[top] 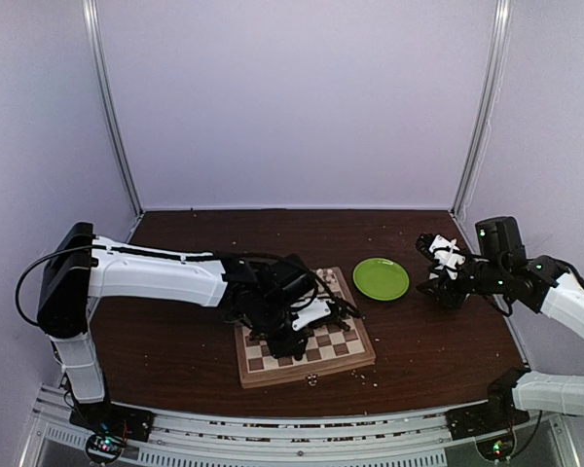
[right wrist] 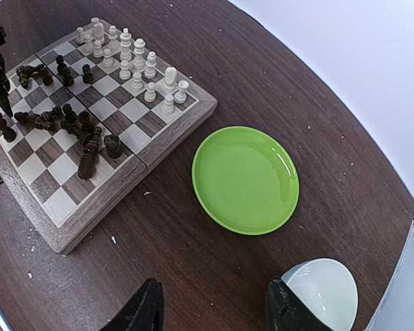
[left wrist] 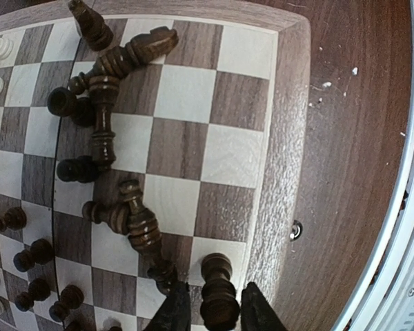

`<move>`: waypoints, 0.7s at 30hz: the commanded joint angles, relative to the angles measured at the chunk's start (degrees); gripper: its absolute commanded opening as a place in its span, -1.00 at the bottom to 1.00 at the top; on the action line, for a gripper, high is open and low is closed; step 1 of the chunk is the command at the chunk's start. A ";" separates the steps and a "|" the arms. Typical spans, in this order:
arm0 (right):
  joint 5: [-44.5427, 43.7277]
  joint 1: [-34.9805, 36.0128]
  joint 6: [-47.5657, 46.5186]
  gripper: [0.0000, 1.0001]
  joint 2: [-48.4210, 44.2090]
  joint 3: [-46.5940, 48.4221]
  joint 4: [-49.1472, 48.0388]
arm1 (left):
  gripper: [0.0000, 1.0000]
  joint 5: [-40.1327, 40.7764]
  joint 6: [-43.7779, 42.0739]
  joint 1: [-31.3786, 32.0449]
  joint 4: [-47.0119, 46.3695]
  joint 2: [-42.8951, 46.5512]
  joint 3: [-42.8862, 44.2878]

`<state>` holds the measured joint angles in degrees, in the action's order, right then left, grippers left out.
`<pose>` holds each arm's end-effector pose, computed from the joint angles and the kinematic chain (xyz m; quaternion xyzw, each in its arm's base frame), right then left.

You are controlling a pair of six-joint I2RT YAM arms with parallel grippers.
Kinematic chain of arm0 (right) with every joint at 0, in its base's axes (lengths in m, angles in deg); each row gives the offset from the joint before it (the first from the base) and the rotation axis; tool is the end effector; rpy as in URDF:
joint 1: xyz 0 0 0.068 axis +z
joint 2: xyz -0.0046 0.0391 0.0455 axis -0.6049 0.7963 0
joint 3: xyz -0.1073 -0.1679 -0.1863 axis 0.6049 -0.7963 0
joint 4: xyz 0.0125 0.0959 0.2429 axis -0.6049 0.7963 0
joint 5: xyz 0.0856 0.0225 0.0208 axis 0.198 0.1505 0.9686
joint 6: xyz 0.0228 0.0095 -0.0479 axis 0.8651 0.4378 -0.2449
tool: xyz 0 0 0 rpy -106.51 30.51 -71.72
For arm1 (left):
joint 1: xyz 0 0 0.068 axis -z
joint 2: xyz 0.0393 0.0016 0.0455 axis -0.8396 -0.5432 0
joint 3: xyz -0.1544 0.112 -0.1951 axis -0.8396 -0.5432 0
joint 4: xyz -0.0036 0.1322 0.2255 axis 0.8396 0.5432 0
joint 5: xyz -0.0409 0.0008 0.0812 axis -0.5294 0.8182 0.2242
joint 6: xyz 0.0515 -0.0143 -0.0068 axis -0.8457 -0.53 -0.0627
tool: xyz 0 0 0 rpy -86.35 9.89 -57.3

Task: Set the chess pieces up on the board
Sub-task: Place the king at e8.

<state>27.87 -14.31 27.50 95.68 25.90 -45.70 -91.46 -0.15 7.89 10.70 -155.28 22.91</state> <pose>0.1699 0.0837 0.2711 -0.4456 0.7731 0.1188 0.4355 0.1607 -0.3523 0.1966 0.5118 0.8325 -0.1523 0.1475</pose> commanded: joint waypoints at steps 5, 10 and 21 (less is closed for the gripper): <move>-0.80 0.24 -0.37 0.01 -0.38 -0.49 -0.20 | -0.21 -1.62 -0.35 0.22 -1.25 1.94 0.76; 0.08 0.26 -0.08 0.01 0.23 -0.32 -0.27 | 0.00 0.16 -1.24 -0.37 0.15 7.34 3.66; 6.04 3.29 2.67 0.05 16.28 15.10 6.79 | 0.06 7.79 9.87 -14.63 -22.87 15.01 -1.45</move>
<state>31.93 -13.04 29.22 104.51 32.17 -42.42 -87.11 3.56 0.05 1.65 -140.59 23.11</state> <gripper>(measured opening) 0.524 0.516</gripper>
